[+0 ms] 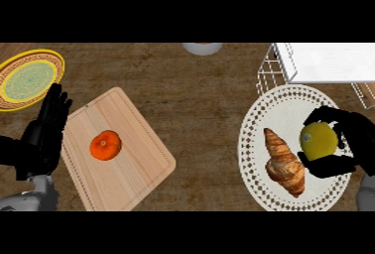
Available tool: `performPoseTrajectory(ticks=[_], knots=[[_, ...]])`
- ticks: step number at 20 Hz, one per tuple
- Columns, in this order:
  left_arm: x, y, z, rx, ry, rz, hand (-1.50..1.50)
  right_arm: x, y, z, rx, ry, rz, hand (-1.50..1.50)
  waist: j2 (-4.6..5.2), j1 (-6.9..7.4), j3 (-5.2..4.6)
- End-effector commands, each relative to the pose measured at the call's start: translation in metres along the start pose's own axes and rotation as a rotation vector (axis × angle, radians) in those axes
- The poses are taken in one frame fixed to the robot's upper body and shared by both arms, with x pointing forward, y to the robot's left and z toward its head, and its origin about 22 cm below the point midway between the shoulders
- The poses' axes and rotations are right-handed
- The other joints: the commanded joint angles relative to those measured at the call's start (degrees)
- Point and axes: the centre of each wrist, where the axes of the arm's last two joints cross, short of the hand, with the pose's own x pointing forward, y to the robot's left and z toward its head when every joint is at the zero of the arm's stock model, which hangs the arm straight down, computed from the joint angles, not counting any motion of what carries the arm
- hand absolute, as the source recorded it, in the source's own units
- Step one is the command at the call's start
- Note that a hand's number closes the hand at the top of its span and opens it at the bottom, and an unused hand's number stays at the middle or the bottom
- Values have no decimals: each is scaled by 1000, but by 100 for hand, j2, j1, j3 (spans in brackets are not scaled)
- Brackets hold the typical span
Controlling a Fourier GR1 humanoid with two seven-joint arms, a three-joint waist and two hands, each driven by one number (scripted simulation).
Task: Pick the lemon from the placemat and place it in the tiered shelf
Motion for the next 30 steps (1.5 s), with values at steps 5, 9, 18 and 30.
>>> performPoseTrajectory(ticks=[5, 9, 18, 30], knots=[[-2, 5, -4, -16, 0, 9, 0, 40, -86, 49, -304, 85, -78, 150, 29, 65, 1], [-5, -14, 4, -47, -2, -3, 0, 57, -122, 37, -366, 116, -53, 150, 45, 157, 6], [16, 1, 11, -21, -6, 2, 0, -5, -157, 6, -447, 141, -102, 150, 50, 190, 12], [-4, -12, -5, -34, -10, -7, 0, -34, -103, -99, -504, 150, -144, 150, 85, 252, 12]])
